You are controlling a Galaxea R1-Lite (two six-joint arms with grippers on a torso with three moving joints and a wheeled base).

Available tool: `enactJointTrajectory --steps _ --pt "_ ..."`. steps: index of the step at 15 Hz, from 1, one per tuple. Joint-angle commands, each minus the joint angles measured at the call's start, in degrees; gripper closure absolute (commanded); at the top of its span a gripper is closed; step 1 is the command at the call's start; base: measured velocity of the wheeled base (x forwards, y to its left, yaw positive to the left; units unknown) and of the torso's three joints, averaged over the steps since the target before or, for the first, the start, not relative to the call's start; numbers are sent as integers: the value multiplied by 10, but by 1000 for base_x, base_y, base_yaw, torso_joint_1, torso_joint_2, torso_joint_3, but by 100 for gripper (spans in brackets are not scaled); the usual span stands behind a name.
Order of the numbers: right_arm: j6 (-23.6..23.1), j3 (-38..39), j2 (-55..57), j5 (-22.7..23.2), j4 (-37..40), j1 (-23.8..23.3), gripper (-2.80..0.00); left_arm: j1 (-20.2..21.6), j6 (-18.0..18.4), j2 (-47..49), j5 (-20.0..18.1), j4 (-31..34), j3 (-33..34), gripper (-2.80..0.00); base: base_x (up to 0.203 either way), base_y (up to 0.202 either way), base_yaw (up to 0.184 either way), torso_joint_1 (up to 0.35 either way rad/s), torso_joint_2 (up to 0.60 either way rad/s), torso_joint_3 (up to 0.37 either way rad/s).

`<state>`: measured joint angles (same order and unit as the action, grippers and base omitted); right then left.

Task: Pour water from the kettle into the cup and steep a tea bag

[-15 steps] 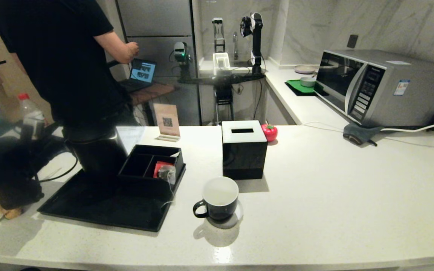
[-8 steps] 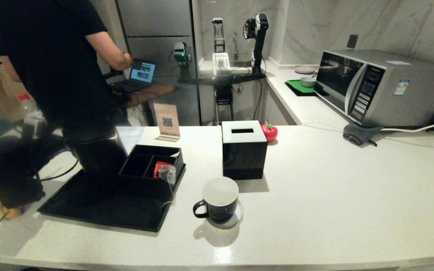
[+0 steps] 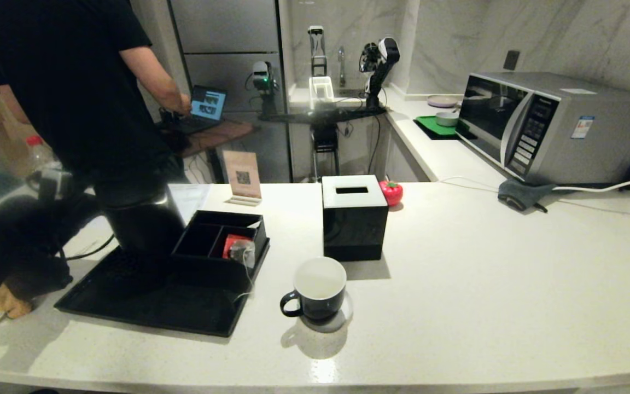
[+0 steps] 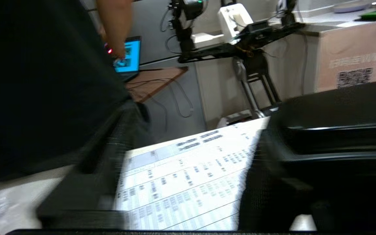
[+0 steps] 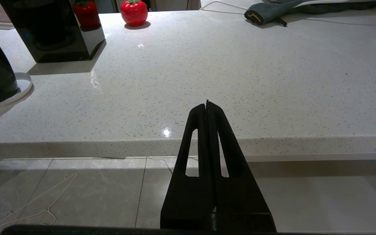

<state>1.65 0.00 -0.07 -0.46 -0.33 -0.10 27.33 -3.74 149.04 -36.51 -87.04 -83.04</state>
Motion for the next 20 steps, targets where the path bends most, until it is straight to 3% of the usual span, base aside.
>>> enactJointTrajectory --steps 1,11,20 --pt "0 0 1 0 0 0 0 0 0 1 -1 -6 0 0 0 0 0 0 0 0" --pt "0 0 1 0 0 0 0 1 0 -11 -1 -11 8 0 0 0 0 0 0 0" --pt "0 0 1 0 0 0 0 5 0 -67 -1 -17 72 0 0 0 0 0 0 0"
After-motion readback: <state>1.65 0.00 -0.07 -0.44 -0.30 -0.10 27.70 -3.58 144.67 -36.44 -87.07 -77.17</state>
